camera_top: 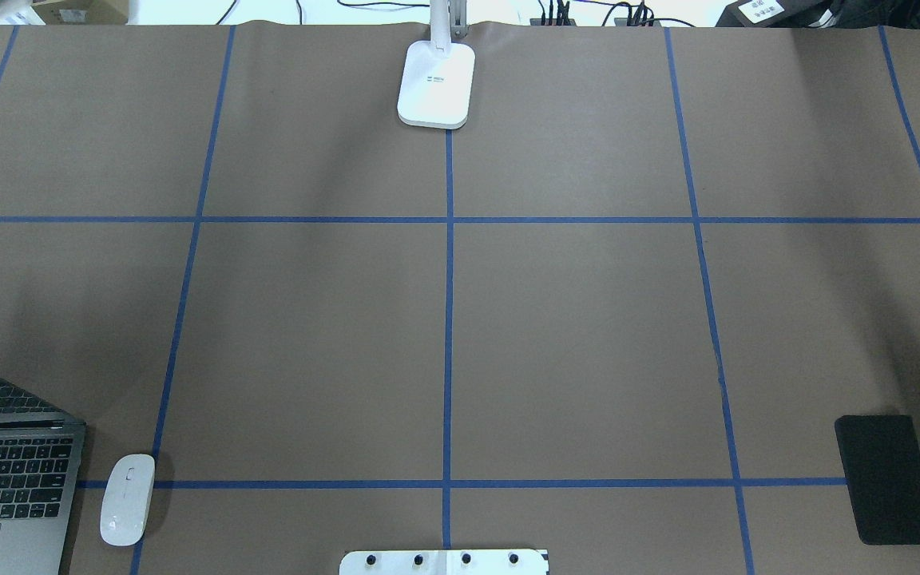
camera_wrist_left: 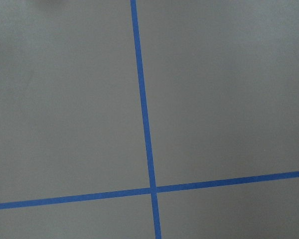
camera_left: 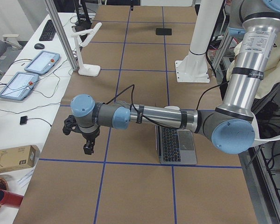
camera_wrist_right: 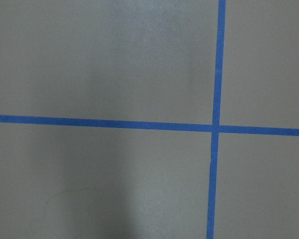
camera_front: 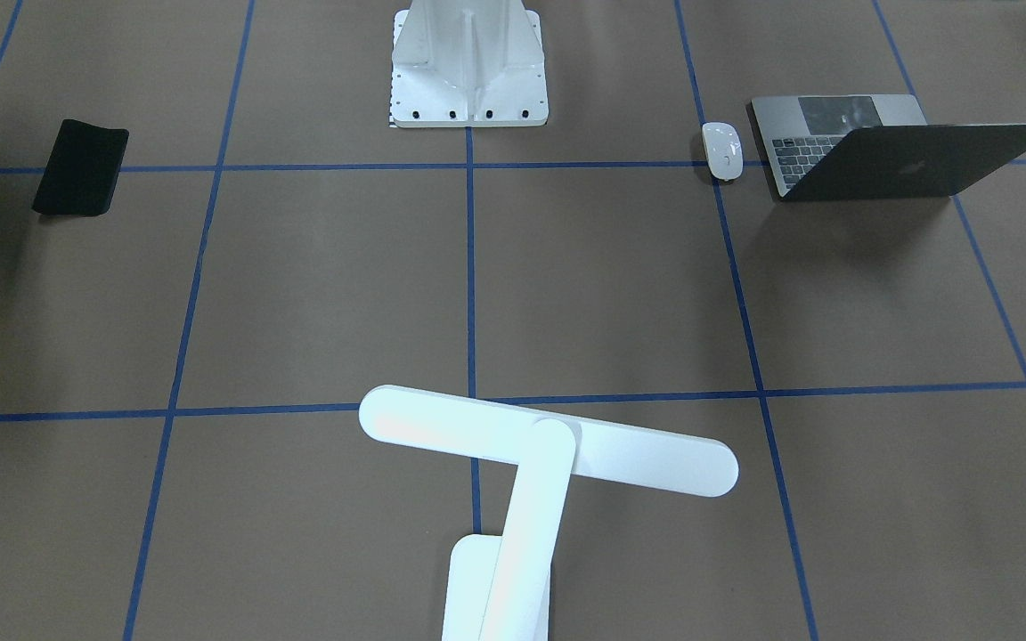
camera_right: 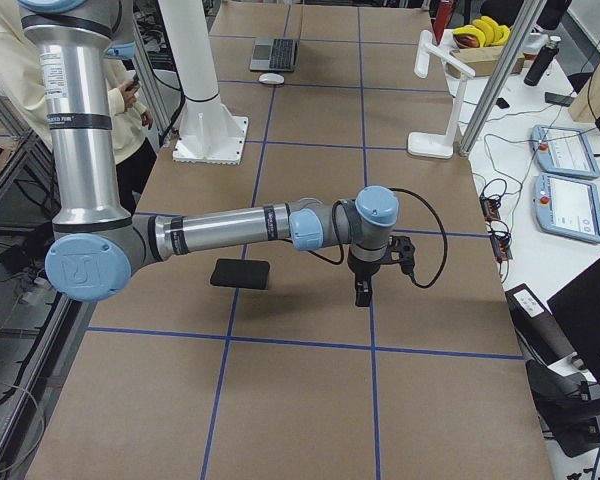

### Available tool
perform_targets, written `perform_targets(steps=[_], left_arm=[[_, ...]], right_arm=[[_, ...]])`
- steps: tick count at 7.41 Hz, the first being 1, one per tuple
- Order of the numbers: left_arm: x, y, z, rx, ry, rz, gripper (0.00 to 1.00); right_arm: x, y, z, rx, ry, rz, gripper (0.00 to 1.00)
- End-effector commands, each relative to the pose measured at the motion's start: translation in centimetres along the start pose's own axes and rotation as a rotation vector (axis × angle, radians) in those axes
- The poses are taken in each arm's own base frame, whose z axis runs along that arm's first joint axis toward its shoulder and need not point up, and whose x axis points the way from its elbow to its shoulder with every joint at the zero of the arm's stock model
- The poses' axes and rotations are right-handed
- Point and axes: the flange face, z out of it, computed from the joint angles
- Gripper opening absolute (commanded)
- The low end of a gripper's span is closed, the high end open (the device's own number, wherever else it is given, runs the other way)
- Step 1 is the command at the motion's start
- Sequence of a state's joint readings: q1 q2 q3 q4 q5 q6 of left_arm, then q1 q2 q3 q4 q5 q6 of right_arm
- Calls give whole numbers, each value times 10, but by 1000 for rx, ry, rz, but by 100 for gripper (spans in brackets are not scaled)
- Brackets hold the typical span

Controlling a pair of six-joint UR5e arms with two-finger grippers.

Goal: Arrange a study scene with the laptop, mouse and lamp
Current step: 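Lower the left gripper toward the silver laptop's edge nearest the robot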

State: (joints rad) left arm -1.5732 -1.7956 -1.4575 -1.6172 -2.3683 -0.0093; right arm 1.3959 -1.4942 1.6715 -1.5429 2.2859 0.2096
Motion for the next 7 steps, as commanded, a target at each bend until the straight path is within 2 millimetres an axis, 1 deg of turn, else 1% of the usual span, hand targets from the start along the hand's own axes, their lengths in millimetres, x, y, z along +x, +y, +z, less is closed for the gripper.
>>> perform_targets(steps=[1, 2, 3, 4, 5, 6, 7], left_arm=[[2, 0, -2, 2, 3, -8, 99], [3, 1, -2, -9, 18, -53, 99], [4, 19, -3, -9, 20, -104, 100], [7, 52, -2, -7, 16, -253, 99], [12, 78, -4, -11, 15, -348, 99], [8, 119, 0, -32, 15, -459, 100], [10, 162, -3, -43, 13, -573, 100]], right_arm=[[-4, -9, -6, 43, 27, -33, 100], [-10, -7, 9, 25, 46, -58, 100], [7, -6, 31, -18, 54, -13, 100], [12, -5, 39, -35, 49, -3, 100], [11, -2, 38, -34, 46, -17, 100], [13, 2, 42, -42, 44, -10, 100], [8, 8, 38, -41, 20, -15, 100]])
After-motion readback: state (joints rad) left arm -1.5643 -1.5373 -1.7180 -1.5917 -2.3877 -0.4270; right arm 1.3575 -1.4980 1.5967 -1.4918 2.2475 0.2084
